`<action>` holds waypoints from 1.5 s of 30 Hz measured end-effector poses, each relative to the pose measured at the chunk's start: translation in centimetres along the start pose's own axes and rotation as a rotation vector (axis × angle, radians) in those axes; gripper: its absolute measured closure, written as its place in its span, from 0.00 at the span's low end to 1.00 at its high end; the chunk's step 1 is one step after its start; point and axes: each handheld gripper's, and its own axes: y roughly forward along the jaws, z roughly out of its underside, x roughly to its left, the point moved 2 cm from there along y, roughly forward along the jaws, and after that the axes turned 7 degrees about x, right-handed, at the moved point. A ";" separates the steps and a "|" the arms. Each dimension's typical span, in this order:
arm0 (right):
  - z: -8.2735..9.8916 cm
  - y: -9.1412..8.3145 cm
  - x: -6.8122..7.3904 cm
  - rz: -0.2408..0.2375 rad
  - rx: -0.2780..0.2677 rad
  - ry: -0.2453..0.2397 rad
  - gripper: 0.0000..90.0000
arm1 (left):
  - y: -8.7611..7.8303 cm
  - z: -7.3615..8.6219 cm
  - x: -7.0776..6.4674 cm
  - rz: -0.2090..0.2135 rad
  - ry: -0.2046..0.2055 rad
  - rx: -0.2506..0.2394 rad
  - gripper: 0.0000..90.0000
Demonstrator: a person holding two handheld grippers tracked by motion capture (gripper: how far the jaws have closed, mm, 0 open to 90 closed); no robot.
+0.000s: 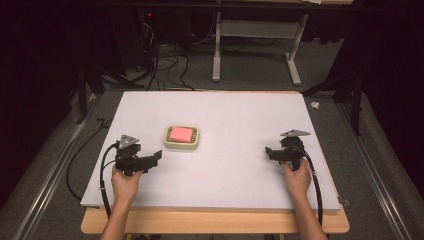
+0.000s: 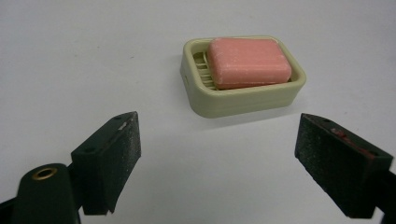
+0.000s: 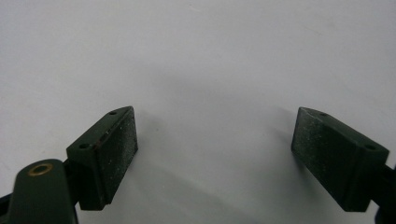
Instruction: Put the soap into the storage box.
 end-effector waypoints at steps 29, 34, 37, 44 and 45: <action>0.0 0.0 0.0 0.001 0.000 -0.001 0.17 | 3.3 1.1 1.9 -0.064 -0.023 0.079 0.17; 0.0 0.0 0.0 0.002 -0.002 0.000 0.17 | 3.8 1.3 1.9 -0.069 -0.013 0.085 0.17; 0.0 0.0 0.0 0.001 -0.001 -0.001 0.17 | 3.8 1.2 1.9 -0.061 -0.014 0.075 0.17; 0.0 0.0 0.0 0.002 -0.002 0.000 0.17 | 4.4 1.2 1.8 -0.067 -0.015 0.076 0.17; 0.0 0.0 0.0 0.002 -0.002 0.000 0.17 | 4.5 1.2 1.7 -0.072 -0.011 0.076 0.17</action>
